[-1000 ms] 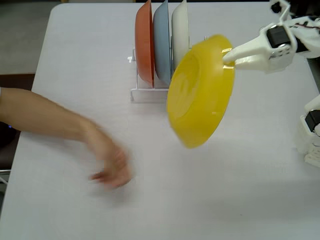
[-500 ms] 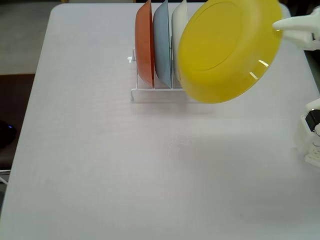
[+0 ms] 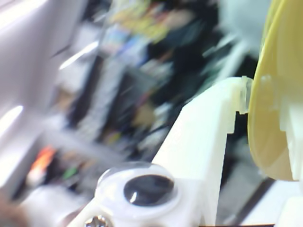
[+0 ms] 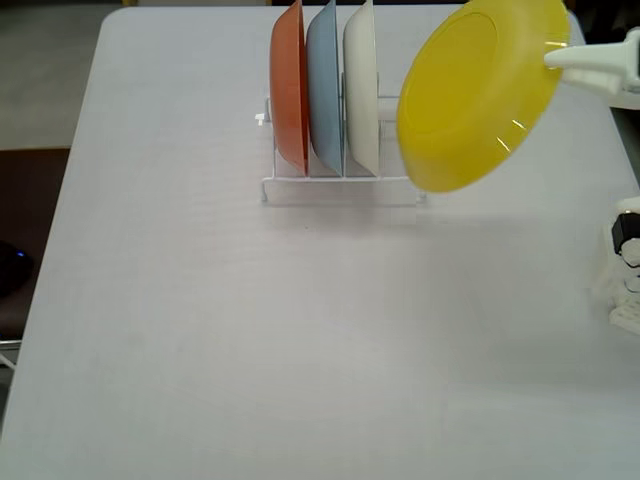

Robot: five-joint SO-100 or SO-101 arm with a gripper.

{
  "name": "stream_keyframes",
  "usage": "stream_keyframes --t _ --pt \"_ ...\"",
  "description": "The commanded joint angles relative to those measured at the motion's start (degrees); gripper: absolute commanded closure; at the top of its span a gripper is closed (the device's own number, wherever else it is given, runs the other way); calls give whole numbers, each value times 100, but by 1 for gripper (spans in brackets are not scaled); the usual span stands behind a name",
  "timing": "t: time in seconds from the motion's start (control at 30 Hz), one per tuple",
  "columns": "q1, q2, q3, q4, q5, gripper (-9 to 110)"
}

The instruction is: Can you put the plate away?

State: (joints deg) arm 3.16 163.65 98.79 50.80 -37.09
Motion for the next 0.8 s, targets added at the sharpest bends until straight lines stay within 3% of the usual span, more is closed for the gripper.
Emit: stream_keyframes --t 0.0,0.3,0.77 --pt "237 -105 -26 18 -264 102" --pt "44 -615 9 369 -1397 102" --pt "396 -1063 -448 483 -2355 102"
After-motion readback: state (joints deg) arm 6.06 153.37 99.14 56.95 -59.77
